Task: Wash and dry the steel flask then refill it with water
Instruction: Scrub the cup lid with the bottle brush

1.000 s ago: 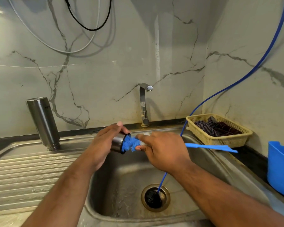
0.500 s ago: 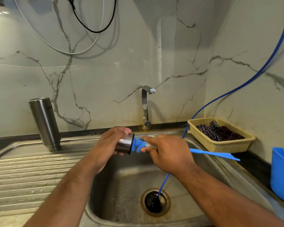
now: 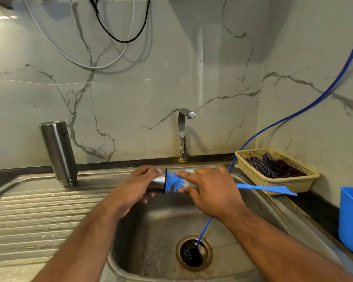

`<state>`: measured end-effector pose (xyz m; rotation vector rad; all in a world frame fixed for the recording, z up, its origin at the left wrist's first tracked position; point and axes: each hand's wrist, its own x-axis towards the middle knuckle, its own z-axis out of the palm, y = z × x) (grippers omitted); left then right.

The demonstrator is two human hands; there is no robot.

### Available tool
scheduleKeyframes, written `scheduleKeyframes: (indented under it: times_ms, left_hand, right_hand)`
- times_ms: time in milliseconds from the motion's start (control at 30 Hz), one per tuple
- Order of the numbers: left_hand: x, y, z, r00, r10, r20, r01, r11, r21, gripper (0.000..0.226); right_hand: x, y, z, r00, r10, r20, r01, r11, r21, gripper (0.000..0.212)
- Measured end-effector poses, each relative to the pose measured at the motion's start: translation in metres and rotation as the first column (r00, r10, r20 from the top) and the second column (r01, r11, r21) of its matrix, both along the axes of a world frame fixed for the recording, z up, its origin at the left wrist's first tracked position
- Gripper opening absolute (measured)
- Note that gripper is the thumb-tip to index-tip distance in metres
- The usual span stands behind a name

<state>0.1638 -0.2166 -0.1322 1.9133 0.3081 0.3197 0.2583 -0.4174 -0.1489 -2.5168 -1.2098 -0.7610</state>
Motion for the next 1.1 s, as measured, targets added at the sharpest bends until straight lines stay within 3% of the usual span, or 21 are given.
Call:
scheduleKeyframes:
  times_ms: [100, 267, 367, 433, 500, 700, 800, 900, 1000, 1100]
  left_hand:
    - [0.002, -0.006, 0.001, 0.996, 0.017, 0.093, -0.016, 1.000, -0.020, 0.019]
    - [-0.001, -0.005, 0.009, 0.956, 0.180, 0.233, -0.086, 0.927, -0.366, 0.032]
    - [0.000, 0.002, 0.003, 0.968, 0.241, 0.071, -0.197, 0.904, -0.380, 0.044]
    - [-0.001, 0.003, -0.005, 0.988, 0.105, -0.115, -0.139, 0.932, -0.335, 0.065]
    - [-0.001, 0.003, -0.009, 0.981, -0.018, -0.193, -0.042, 0.953, -0.301, 0.072]
    - [0.004, 0.005, -0.004, 0.998, -0.055, 0.027, 0.059, 0.975, -0.216, 0.024]
    - [0.005, 0.008, -0.005, 0.981, -0.079, 0.177, 0.138, 0.927, -0.349, 0.031]
    - [0.005, 0.009, 0.000, 0.957, 0.063, 0.284, 0.111, 0.823, -0.558, 0.029]
    - [0.005, 0.012, -0.004, 0.978, 0.139, 0.156, -0.033, 0.839, -0.542, 0.039]
    - [0.004, 0.010, -0.013, 0.989, -0.025, -0.147, -0.042, 0.898, -0.438, 0.072]
  right_hand:
    - [0.004, 0.000, 0.000, 0.999, -0.018, -0.045, 0.018, 1.000, -0.002, 0.056]
    - [0.002, 0.000, -0.001, 0.998, 0.031, 0.053, -0.030, 0.999, -0.020, 0.054]
    - [0.003, 0.001, -0.004, 0.981, 0.017, 0.194, -0.017, 1.000, -0.001, 0.055]
    - [0.004, 0.003, -0.006, 0.973, 0.011, 0.232, -0.020, 0.999, 0.037, 0.058]
    - [0.004, 0.003, -0.007, 0.974, -0.015, 0.226, 0.004, 0.999, 0.050, 0.057]
    - [0.003, -0.001, -0.002, 0.999, -0.035, 0.039, 0.033, 0.998, 0.054, 0.054]
    - [0.002, -0.001, -0.003, 0.999, -0.020, 0.048, 0.018, 0.999, 0.048, 0.056]
    - [0.003, 0.001, -0.004, 0.997, -0.005, 0.072, 0.003, 0.999, 0.038, 0.055]
    - [0.005, 0.002, -0.005, 0.986, -0.029, 0.164, 0.025, 0.999, 0.029, 0.057]
    - [0.004, 0.004, -0.007, 0.982, -0.004, 0.191, -0.002, 0.999, 0.035, 0.057]
